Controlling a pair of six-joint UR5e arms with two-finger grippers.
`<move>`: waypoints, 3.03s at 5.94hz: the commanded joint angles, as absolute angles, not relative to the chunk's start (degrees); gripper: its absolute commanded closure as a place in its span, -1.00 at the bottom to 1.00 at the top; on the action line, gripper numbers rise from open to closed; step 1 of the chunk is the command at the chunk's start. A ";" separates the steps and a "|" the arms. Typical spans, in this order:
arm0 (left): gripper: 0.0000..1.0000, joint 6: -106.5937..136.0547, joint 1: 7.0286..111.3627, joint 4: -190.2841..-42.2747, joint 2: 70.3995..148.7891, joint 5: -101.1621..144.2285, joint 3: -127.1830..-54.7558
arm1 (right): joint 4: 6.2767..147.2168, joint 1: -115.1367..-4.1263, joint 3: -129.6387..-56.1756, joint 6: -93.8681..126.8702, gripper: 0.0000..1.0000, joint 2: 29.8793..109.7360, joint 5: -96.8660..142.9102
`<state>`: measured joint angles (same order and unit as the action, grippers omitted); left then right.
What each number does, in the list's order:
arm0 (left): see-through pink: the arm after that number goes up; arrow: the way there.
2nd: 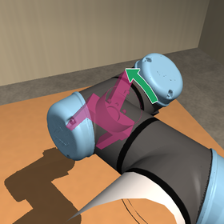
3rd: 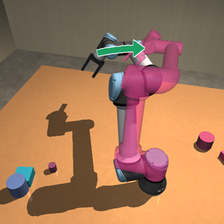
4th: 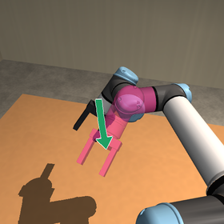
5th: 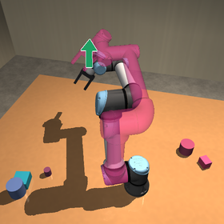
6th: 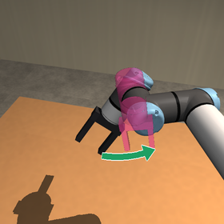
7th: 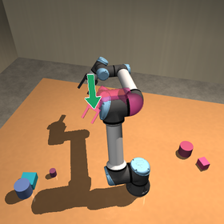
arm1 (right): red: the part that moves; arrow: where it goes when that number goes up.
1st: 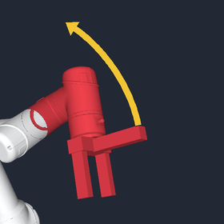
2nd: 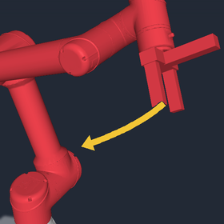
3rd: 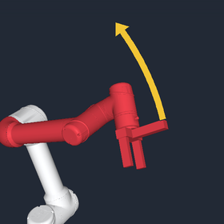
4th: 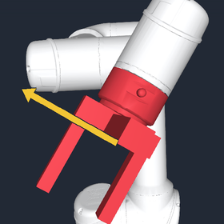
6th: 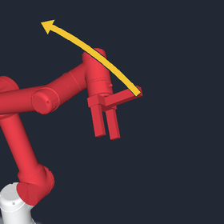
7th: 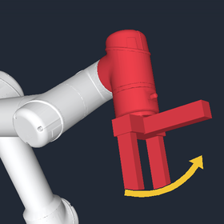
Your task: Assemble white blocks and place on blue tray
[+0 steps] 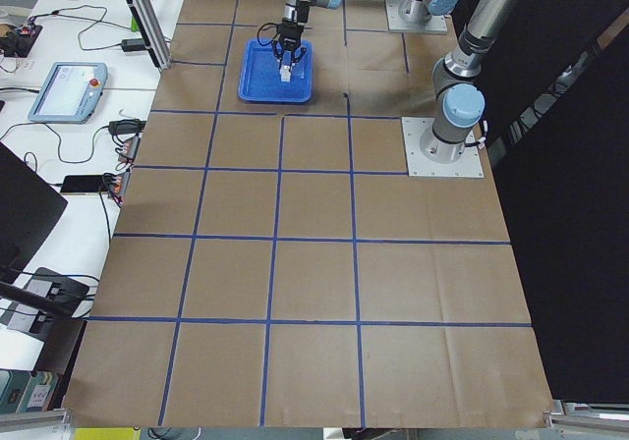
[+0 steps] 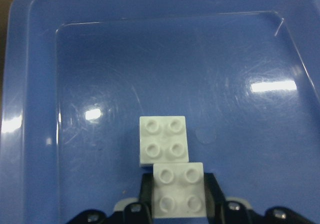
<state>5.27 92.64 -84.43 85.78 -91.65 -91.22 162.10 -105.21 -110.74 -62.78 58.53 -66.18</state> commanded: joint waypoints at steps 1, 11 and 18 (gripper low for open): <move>-0.99 5.27 92.64 -84.29 85.78 -91.67 -91.32 | 161.98 -105.29 -110.83 -62.84 0.41 58.54 -66.18; -0.99 5.27 92.64 -84.29 85.78 -91.85 -91.32 | 161.72 -106.61 -110.92 -61.96 0.41 58.54 -66.27; -0.99 5.36 93.86 -84.37 87.88 -92.02 -91.75 | 161.98 -106.61 -110.83 -61.96 0.01 58.54 -66.18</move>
<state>5.15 93.46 -84.31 86.86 -91.65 -91.49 161.98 -106.61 -110.83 -61.96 58.53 -66.19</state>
